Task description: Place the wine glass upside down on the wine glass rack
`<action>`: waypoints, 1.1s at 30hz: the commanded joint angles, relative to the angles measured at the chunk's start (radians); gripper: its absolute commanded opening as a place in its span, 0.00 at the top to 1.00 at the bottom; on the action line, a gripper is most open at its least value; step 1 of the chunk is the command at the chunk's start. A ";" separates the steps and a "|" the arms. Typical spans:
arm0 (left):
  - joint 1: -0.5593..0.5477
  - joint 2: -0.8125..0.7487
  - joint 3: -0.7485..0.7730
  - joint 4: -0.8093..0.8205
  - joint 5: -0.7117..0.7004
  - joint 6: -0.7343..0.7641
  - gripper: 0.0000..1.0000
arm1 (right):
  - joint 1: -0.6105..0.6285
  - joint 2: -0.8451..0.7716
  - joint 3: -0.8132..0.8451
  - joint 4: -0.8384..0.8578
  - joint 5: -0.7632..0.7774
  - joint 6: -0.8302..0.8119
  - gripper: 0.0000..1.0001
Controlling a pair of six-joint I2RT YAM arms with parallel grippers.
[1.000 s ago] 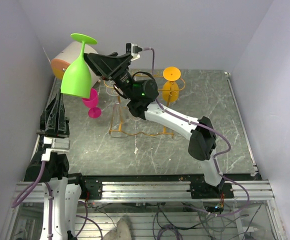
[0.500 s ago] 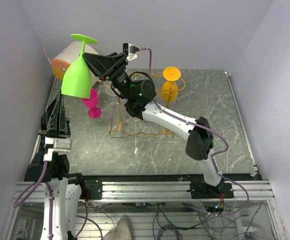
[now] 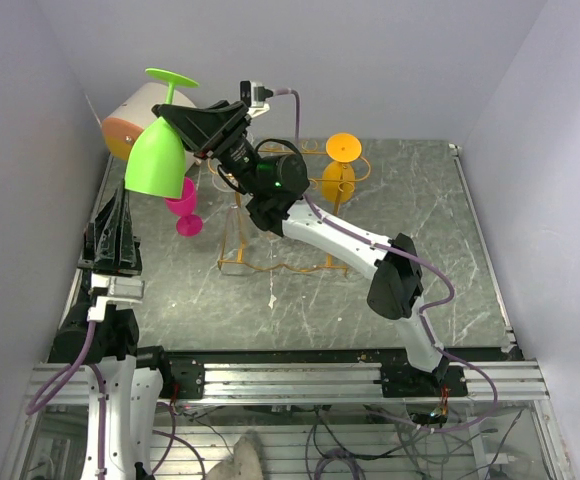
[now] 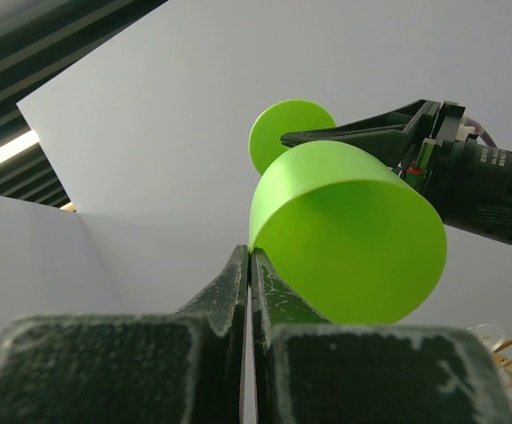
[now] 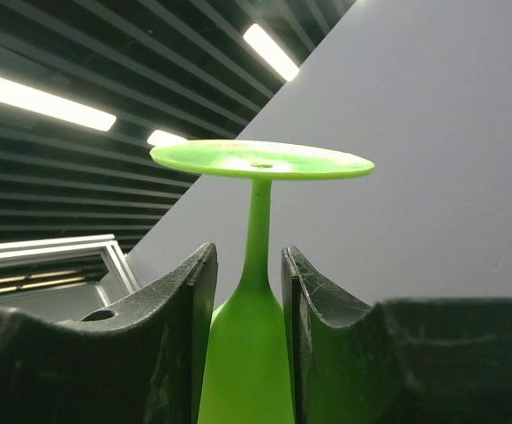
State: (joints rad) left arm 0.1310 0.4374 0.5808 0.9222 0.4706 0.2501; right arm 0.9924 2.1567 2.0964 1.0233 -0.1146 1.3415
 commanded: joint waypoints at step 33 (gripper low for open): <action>0.003 -0.106 0.059 -0.258 0.057 0.059 0.31 | -0.025 -0.127 -0.111 0.019 0.017 -0.068 1.00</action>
State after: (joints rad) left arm 0.1337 0.3634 0.5903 0.7826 0.5106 0.2729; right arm 0.9741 2.1014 1.9831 1.0565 -0.1112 1.3392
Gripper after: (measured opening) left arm 0.562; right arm 0.061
